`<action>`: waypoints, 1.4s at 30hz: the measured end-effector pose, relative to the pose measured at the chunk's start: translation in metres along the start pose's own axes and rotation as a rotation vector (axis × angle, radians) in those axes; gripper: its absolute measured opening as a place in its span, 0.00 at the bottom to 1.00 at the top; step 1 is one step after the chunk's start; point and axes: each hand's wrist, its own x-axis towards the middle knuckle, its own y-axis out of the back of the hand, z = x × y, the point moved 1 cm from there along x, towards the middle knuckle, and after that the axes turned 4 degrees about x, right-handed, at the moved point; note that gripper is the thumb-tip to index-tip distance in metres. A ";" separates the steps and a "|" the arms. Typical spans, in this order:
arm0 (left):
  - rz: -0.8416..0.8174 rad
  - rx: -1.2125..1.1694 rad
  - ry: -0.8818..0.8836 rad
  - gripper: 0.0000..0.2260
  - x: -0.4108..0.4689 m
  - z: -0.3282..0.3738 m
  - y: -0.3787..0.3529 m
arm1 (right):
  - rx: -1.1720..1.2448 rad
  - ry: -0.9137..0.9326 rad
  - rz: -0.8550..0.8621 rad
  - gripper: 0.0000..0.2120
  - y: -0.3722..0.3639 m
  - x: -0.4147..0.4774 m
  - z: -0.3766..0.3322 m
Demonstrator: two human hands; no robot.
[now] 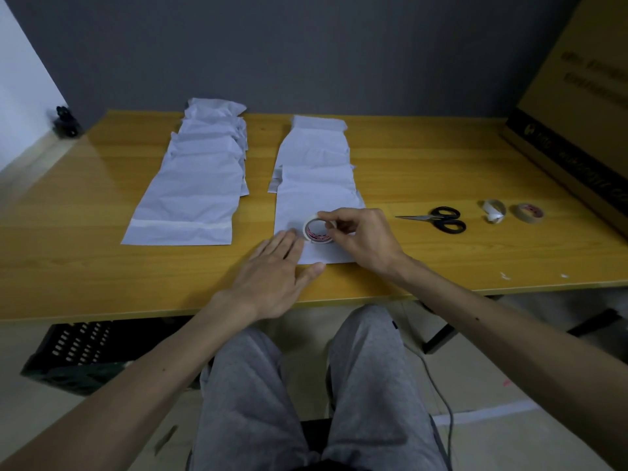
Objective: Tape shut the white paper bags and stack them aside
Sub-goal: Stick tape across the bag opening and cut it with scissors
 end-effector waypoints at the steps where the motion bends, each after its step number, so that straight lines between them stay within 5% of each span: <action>1: -0.002 -0.005 -0.001 0.35 0.000 0.000 0.000 | -0.006 -0.003 0.000 0.14 0.001 0.000 0.001; 42: -0.069 -0.033 -0.002 0.30 -0.002 0.001 0.008 | -0.610 0.335 -0.284 0.17 0.063 0.004 0.009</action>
